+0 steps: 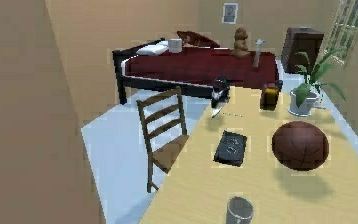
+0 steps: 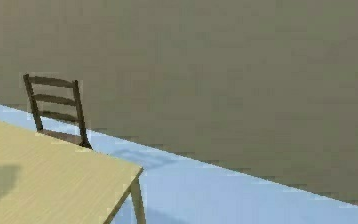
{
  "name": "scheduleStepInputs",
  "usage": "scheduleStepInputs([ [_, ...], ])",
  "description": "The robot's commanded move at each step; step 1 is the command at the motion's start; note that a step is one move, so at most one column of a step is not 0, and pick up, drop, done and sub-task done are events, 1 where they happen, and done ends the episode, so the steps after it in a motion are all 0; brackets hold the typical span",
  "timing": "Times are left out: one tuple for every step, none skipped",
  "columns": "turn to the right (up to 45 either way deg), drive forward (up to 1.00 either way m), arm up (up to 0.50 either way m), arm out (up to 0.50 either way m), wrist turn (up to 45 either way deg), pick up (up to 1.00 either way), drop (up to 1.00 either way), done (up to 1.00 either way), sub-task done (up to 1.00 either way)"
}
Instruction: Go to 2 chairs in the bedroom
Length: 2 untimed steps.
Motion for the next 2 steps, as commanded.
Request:
scheduleStepInputs([
  [45.0, 0.00, 0.00, 0.00, 0.0, 0.00, 0.00, 0.00, 0.00],
  [45.0, 0.00, 0.00, 0.00, 0.0, 0.00, 0.00, 0.00, 0.00],
])
